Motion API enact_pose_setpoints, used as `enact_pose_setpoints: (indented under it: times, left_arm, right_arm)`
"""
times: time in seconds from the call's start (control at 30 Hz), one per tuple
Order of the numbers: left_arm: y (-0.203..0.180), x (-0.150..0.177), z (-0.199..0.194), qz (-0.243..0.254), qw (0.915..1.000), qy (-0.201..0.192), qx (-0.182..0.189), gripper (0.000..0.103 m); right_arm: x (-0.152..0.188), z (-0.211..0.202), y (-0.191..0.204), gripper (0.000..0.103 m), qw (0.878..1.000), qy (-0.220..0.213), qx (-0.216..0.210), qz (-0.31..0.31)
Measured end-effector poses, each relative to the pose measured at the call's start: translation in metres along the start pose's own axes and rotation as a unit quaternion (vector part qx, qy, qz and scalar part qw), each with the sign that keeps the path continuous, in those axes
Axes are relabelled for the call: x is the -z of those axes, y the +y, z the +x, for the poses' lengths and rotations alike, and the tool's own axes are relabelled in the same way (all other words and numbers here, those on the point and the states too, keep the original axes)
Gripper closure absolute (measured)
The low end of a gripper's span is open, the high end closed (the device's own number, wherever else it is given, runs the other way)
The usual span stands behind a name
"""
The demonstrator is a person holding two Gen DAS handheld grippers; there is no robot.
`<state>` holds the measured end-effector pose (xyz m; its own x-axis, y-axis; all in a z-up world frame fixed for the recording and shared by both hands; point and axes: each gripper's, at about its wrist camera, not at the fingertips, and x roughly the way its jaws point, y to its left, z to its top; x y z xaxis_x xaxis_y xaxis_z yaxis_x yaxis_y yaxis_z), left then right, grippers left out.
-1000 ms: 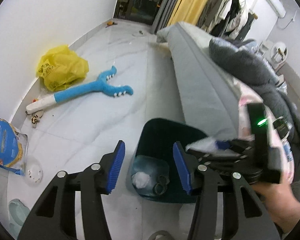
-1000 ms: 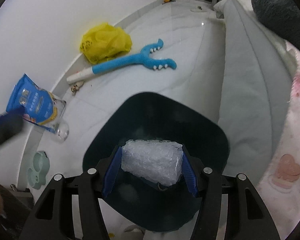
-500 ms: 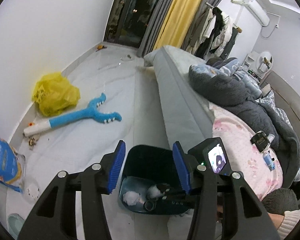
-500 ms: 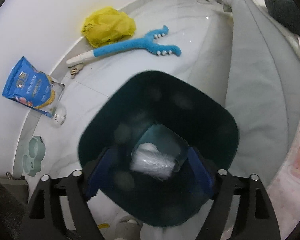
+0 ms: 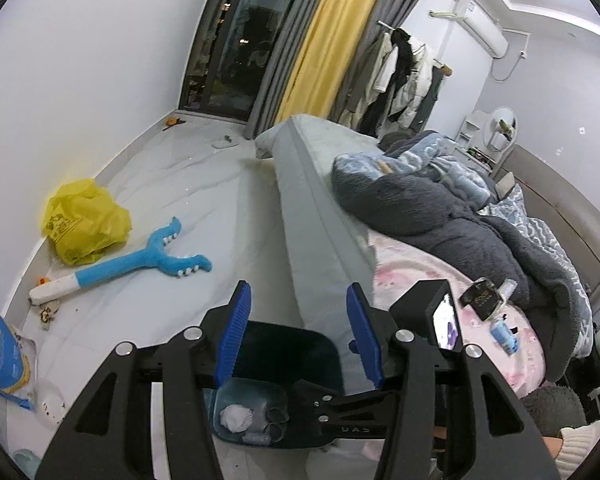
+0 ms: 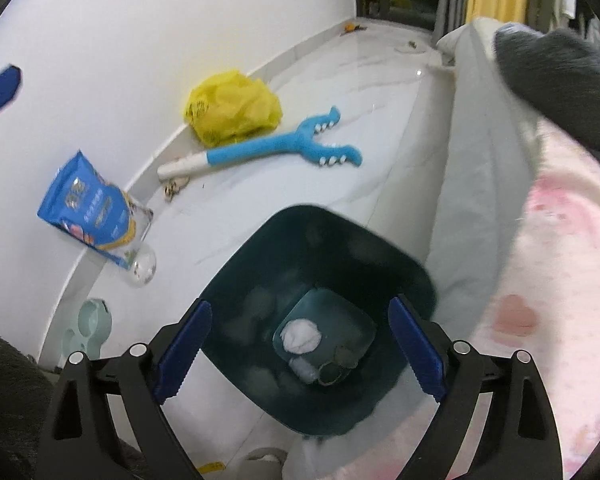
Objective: Collect trash
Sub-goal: 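Move both tools back over the bed toward the remaining trash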
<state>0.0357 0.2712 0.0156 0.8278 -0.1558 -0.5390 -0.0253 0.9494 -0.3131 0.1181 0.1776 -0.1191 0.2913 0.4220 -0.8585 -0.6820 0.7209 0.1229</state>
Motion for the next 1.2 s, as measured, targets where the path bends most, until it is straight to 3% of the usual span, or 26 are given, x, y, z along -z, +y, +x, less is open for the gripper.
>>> enact_pose_setpoints:
  times: [0.67,1.2]
  left_arm:
    - [-0.093,0.000,0.040,0.070,0.9959,0.008,0.057,0.026]
    - [-0.170,0.018,0.079,0.130,0.9835,0.023,0.124,0.011]
  right_arm:
    - [0.029,-0.113,-0.114,0.011,0.990,-0.110,0.077,0.050]
    - [0.065,-0.180,-0.208,0.010,0.973,-0.156,0.130,0.112]
